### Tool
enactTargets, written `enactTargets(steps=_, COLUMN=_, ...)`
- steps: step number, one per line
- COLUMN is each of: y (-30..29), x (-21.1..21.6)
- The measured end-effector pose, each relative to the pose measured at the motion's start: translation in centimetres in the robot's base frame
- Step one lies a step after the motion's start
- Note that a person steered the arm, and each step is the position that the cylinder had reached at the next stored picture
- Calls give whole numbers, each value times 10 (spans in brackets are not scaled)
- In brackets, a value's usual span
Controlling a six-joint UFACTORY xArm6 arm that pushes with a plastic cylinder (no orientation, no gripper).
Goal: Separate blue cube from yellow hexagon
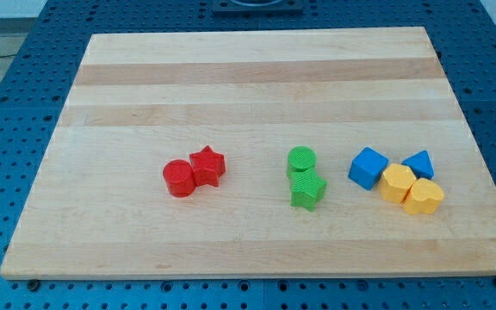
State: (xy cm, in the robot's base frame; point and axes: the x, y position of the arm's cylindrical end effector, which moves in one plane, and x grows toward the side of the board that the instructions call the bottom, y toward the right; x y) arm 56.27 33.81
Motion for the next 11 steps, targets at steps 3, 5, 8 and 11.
enactTargets(steps=3, y=-137, x=38)
enactTargets(steps=5, y=-200, x=17)
enactTargets(steps=8, y=-192, x=-52)
enactTargets(steps=11, y=-180, x=-121)
